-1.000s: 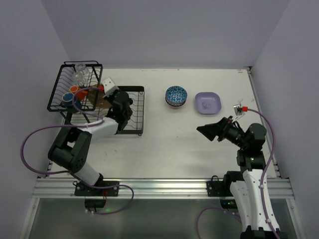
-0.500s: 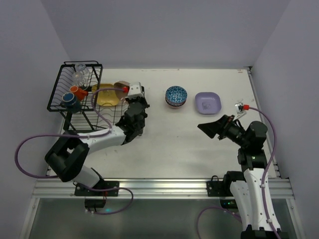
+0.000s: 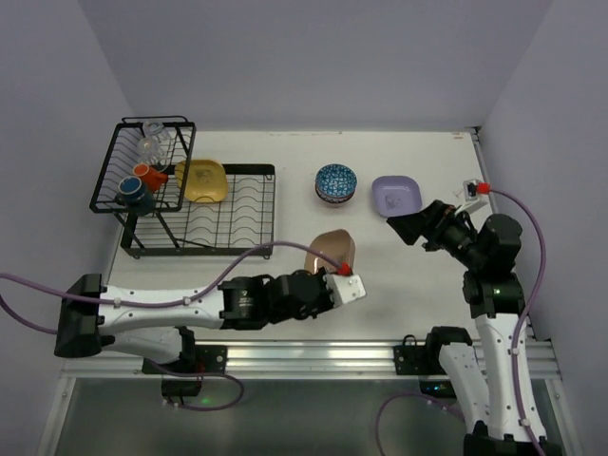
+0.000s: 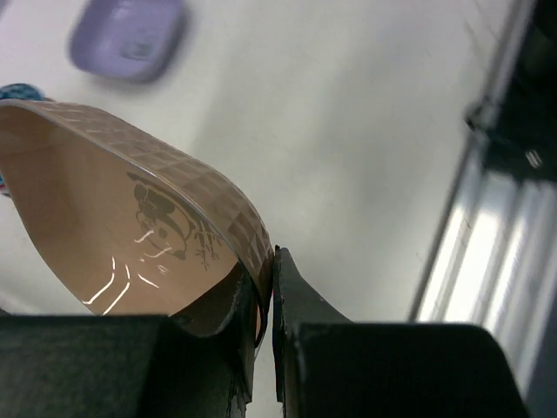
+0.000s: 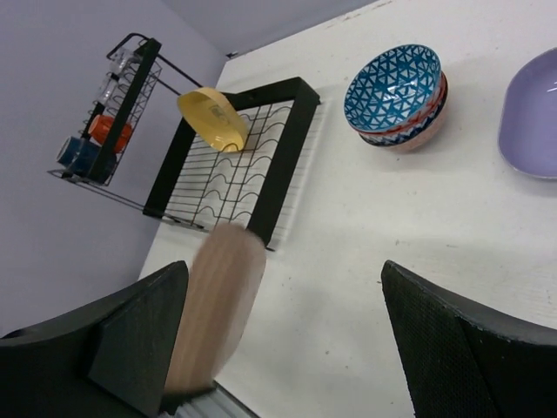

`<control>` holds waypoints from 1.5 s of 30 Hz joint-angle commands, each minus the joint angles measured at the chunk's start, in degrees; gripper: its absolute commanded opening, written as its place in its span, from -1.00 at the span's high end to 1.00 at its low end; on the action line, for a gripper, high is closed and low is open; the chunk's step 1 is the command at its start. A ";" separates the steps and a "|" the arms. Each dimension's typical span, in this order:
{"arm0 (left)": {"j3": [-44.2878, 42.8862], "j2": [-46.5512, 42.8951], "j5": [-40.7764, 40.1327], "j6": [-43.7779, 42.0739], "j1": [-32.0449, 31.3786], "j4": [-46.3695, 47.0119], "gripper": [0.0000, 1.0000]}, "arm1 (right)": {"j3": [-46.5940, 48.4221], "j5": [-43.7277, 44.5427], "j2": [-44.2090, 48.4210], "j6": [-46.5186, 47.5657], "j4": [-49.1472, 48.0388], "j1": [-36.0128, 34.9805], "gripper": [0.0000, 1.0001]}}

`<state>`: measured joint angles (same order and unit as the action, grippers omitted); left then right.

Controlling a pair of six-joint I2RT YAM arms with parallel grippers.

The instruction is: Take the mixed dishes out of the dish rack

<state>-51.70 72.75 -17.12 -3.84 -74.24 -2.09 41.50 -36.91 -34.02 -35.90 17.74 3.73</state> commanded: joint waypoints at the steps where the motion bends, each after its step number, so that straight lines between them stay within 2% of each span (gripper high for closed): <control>1: -1.91 -4.19 -0.44 -7.22 -7.49 -20.90 1.00 | 2.54 1.22 -3.68 6.71 4.59 -2.48 -0.86; 2: -2.87 -5.24 3.29 -9.24 -9.15 -23.38 1.00 | 3.23 2.61 -4.47 7.76 5.37 -3.89 -0.84; 5: -4.01 -6.39 7.97 -17.68 -11.01 -33.48 1.00 | 8.15 8.23 -10.17 13.48 12.28 -17.03 -0.84; 9: -5.77 -5.26 5.53 -24.28 -12.07 -45.95 1.00 | 9.48 10.18 -17.03 17.61 15.39 -26.12 -0.81; 13: -4.29 -4.81 4.29 -26.66 -12.77 -49.24 1.00 | 10.18 13.95 -20.99 19.72 19.60 -35.43 -0.73; 14: -3.94 -4.81 4.29 -26.84 -13.12 -49.33 1.00 | 10.62 15.36 -22.13 20.34 20.66 -39.54 -0.71; 17: -3.67 -4.55 4.55 -26.75 -15.14 -49.68 1.00 | 12.03 20.99 -25.65 20.43 23.13 -45.10 -0.65; 21: -3.84 -3.50 4.56 -26.49 -16.99 -50.20 1.00 | 13.34 21.70 -26.62 19.47 21.21 -47.75 -0.57; 27: -5.33 -1.39 3.77 -26.57 -19.01 -51.17 1.00 | 15.54 22.40 -30.93 19.20 19.45 -49.87 -0.33; 31: -6.04 -1.12 2.45 -26.22 -19.54 -51.26 1.00 | 16.07 19.42 -34.26 19.46 18.91 -50.39 -0.20; 34: -6.39 -1.21 2.01 -26.05 -19.80 -50.82 1.00 | 15.99 18.54 -37.51 19.99 18.56 -50.92 -0.01; 35: -6.39 -1.21 2.01 -26.13 -19.81 -50.47 1.00 | 15.90 18.19 -39.18 20.17 18.39 -51.10 0.11; 38: -6.48 -0.86 2.54 -26.14 -19.89 -50.12 1.00 | 17.03 17.48 -41.47 20.87 18.30 -51.80 0.18; 43: -6.48 -1.12 2.97 -26.22 -19.81 -49.94 1.00 | 18.36 17.75 -43.76 21.40 18.21 -52.15 0.64; 45: -5.96 -1.29 2.54 -26.22 -19.81 -49.94 1.00 | 18.88 18.97 -43.94 21.49 18.30 -52.15 1.00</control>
<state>-55.88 72.23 -13.17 -26.15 -93.56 -49.76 57.47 -19.64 -77.76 -15.77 37.63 -48.58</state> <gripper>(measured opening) 0.112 0.071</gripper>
